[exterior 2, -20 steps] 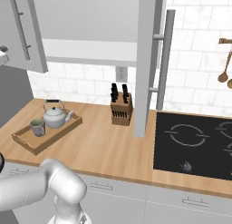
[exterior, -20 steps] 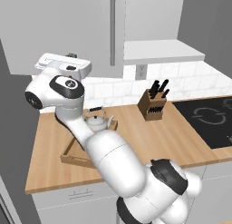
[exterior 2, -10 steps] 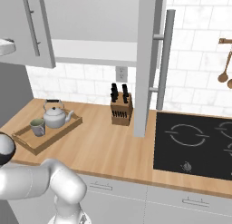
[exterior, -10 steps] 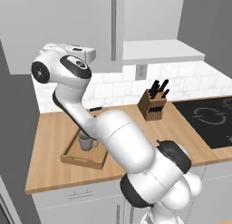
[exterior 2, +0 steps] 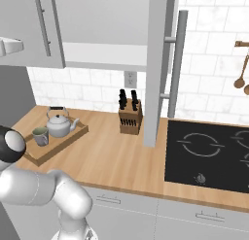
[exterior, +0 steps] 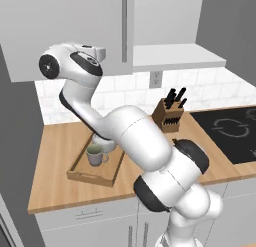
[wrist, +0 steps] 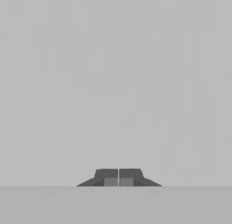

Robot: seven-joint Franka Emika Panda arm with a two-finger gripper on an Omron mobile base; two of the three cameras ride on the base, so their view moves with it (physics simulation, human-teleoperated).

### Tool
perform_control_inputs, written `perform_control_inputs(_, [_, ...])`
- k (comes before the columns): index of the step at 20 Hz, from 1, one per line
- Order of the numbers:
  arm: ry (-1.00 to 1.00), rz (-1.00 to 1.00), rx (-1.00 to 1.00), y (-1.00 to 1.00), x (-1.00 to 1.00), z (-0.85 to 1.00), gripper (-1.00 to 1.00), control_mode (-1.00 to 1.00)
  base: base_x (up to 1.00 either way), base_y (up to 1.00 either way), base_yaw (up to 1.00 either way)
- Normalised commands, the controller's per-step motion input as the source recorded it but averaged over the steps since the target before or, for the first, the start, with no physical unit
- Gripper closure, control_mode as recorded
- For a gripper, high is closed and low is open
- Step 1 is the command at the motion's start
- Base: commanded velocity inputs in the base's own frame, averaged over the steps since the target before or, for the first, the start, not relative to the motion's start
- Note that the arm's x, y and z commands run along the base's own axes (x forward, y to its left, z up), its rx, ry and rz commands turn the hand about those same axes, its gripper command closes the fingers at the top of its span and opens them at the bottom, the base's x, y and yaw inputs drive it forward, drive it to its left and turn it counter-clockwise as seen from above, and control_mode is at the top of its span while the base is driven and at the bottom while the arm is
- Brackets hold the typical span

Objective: Pick the kettle from the counter and place it on the tray. Then pick the mug from the cabinet and place it on the tray. Then close the cabinet doors.

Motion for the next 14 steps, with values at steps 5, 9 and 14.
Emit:
perform_control_inputs(5, [0.15,0.02,0.00,-0.19,0.51,0.00,1.00,-1.00,0.00,0.00,0.00])
perform_control_inputs(9, [0.09,0.01,0.00,-0.17,0.38,0.00,1.00,-1.00,0.00,0.00,0.00])
perform_control_inputs(14, [-0.02,0.00,-0.02,-0.21,0.12,-0.15,1.00,-1.00,0.00,0.00,0.00])
